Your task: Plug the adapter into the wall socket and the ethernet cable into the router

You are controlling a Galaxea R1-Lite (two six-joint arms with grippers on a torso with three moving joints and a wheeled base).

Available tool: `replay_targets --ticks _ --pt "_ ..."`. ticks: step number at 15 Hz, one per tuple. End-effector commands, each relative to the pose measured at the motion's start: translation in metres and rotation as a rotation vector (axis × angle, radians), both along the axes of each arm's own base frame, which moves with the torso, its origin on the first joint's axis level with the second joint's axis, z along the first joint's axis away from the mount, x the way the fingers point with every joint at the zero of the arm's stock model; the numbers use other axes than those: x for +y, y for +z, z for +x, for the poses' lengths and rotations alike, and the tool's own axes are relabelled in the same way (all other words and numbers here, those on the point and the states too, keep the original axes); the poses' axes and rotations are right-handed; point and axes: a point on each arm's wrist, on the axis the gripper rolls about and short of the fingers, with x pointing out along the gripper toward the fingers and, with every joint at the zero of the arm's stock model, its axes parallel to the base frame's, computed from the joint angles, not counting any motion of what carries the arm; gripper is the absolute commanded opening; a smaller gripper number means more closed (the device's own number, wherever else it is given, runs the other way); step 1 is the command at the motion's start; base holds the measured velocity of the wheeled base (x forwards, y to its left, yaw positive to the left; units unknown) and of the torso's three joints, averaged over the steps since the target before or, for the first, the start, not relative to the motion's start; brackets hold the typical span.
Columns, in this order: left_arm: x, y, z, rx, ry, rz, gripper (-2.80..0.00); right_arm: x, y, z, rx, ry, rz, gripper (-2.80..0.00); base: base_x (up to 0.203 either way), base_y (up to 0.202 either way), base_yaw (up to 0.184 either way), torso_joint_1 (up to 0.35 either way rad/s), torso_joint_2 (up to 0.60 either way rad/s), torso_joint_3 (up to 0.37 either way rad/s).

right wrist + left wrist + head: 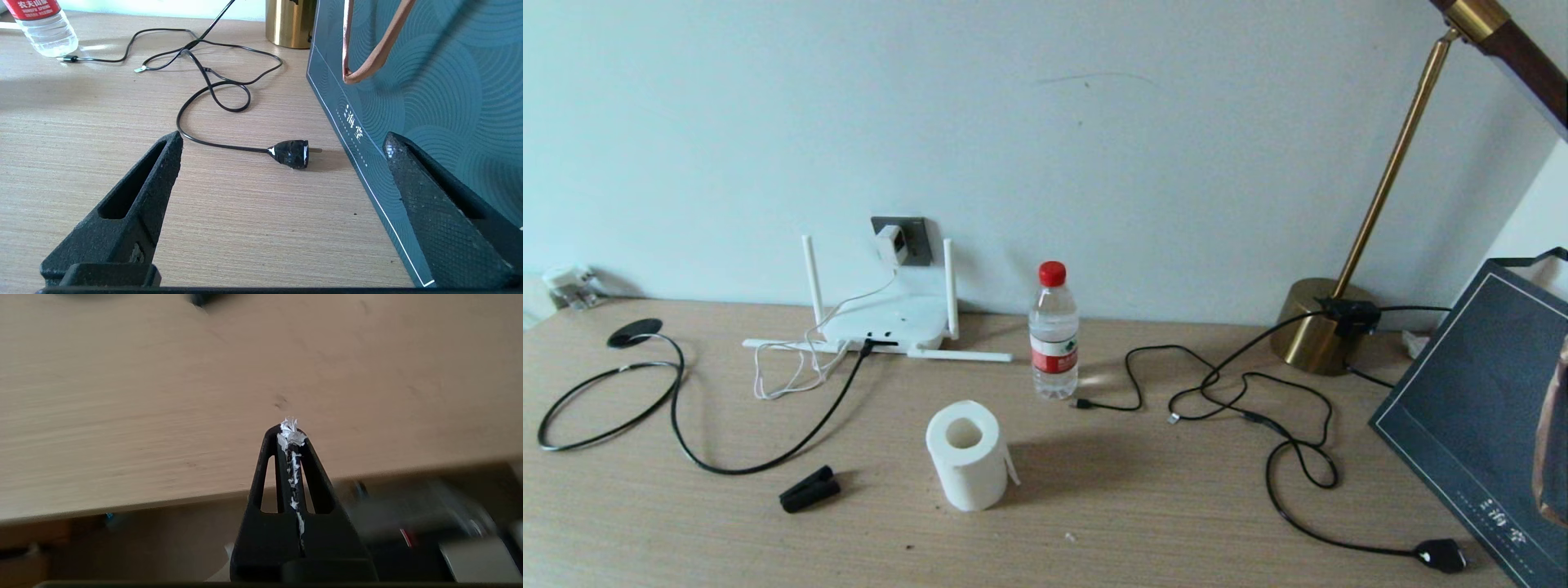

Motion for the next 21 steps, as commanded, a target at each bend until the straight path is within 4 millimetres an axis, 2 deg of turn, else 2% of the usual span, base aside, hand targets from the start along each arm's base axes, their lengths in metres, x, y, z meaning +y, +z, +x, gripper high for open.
replay_targets --ticks 1,3,6,21 --pt "0.0005 -0.0054 -0.0253 -0.286 0.037 0.003 -2.8 0.0 0.0 0.0 0.0 0.001 -0.001 0.0 0.0 0.0 0.0 0.0 0.0 0.0" --pt "0.0001 -0.0084 -0.031 -0.398 0.037 0.003 -2.8 0.0 0.0 0.0001 0.001 0.001 0.001 0.0 0.0 0.0 0.0 0.0 0.0 0.0" --pt "0.0009 -0.009 -0.0289 -0.399 0.116 -0.127 -2.8 0.0 0.0 0.0001 0.001 0.001 0.001 0.0 0.0 0.0 0.0 0.0 0.0 0.0" --pt "0.0009 -0.0087 -0.0289 -0.403 0.116 -0.127 -2.8 0.0 0.0 0.0001 0.002 -0.001 0.002 0.0 0.0 0.0 0.0 0.0 0.0 0.0"
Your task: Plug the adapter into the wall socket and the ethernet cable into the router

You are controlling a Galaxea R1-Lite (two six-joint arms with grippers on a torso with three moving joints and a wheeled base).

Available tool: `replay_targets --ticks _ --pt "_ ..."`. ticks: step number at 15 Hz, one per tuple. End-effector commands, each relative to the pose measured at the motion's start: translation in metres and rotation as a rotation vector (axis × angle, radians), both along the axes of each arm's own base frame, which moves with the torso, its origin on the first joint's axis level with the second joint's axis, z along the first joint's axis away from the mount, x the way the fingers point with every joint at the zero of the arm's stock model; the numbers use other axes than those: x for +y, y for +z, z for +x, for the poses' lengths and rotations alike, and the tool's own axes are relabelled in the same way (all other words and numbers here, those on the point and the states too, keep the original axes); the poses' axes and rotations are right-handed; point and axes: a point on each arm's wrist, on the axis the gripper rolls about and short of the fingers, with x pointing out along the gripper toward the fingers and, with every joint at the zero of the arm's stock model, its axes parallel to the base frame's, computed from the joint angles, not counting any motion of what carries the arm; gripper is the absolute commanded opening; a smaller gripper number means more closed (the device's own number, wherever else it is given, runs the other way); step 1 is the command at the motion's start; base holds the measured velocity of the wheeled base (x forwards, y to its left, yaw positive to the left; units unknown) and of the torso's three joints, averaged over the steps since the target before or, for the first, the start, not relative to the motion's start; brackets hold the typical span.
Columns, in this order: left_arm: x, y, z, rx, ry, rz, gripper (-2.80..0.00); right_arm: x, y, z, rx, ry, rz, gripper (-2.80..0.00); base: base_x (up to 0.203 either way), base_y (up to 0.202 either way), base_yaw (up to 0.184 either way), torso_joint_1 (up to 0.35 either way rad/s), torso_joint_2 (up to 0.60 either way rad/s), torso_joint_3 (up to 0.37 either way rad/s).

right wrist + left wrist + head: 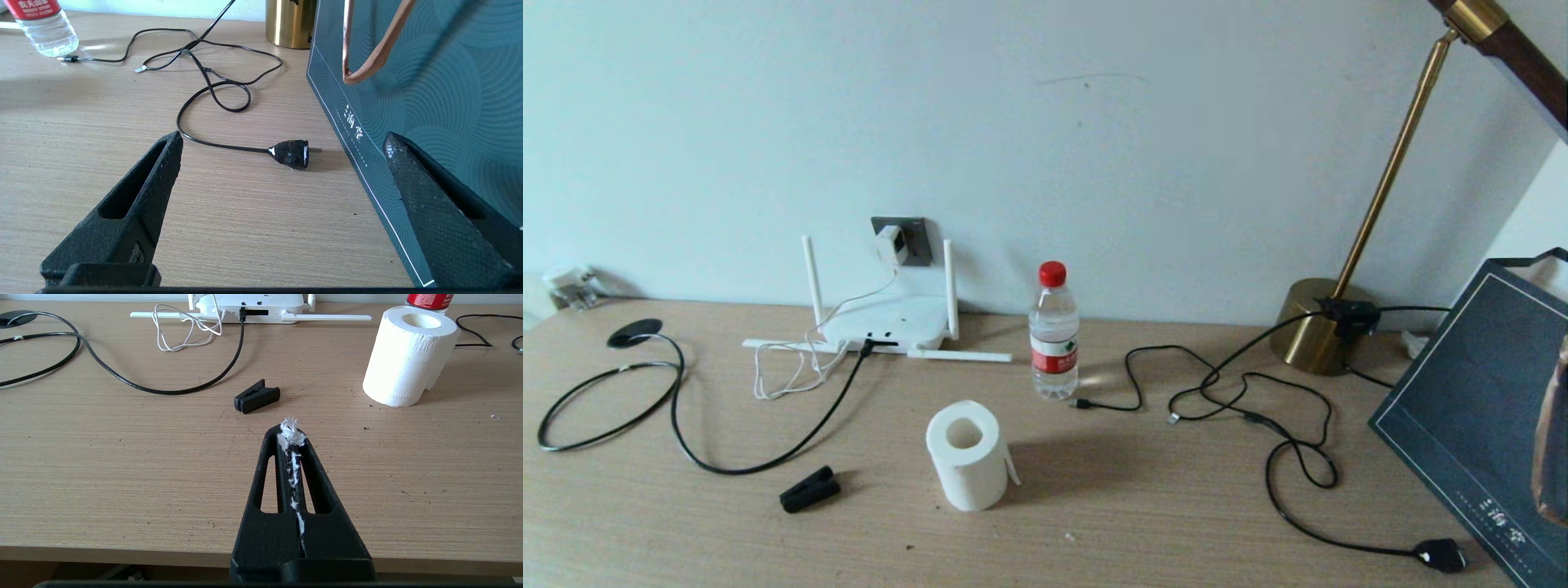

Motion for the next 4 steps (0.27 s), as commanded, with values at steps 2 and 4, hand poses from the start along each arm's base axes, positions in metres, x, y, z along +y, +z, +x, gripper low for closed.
replay_targets --ticks 2,4 --pt "0.0 0.0001 0.0003 0.003 0.001 0.0 -2.8 0.0 -0.0001 0.0 0.001 -0.001 0.002 0.0 0.0 0.0 0.0 0.0 0.0 0.0" --pt "0.0 0.0001 0.0003 0.003 0.001 0.0 -2.8 0.0 0.0 0.0 0.0 0.001 0.0 0.0 0.0 0.0 0.0 0.0 0.0 0.0"
